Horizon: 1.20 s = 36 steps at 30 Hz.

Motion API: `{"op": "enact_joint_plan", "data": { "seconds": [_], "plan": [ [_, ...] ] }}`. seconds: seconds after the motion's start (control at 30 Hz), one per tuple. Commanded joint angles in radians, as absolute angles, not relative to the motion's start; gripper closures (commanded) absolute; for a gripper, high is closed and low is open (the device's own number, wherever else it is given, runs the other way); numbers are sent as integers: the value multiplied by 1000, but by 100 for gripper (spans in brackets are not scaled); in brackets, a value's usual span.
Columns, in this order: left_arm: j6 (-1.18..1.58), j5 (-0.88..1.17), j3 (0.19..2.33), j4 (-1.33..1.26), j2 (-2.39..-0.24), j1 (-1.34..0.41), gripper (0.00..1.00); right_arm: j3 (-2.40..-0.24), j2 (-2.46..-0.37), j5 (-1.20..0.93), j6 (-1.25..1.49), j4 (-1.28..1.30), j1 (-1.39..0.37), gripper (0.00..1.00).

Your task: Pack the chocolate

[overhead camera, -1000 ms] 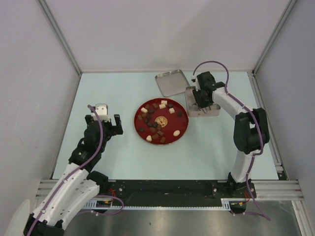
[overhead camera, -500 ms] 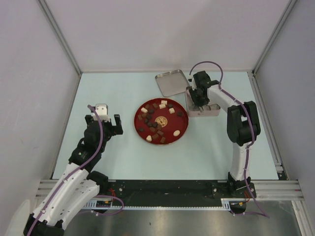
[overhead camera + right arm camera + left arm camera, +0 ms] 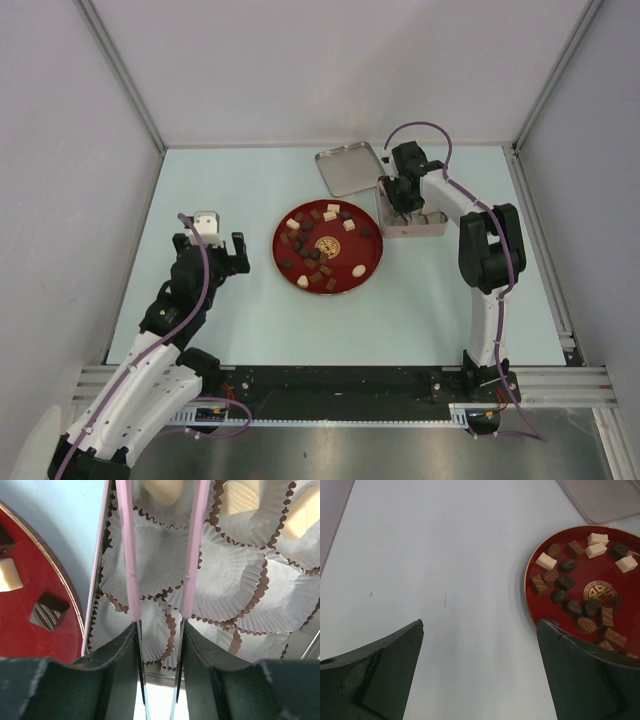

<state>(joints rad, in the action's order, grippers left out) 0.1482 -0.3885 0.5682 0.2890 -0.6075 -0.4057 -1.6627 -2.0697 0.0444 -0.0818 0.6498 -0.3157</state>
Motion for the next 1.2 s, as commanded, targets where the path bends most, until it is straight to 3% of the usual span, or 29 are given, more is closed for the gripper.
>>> {"op": "enact_joint_plan", "data": {
  "seconds": [0.0, 0.57, 1.17],
  "plan": [
    [126, -380, 558, 247, -592, -408, 0, -1701, -2062, 48, -84, 647, -313, 58],
    [126, -383, 558, 247, -566, -408, 0, -1640, -1882, 110, -78, 652, -360, 58],
    [129, -376, 560, 249, -531, -408, 0, -1491, -1810, 132, 23, 698, -646, 59]
  ]
}}
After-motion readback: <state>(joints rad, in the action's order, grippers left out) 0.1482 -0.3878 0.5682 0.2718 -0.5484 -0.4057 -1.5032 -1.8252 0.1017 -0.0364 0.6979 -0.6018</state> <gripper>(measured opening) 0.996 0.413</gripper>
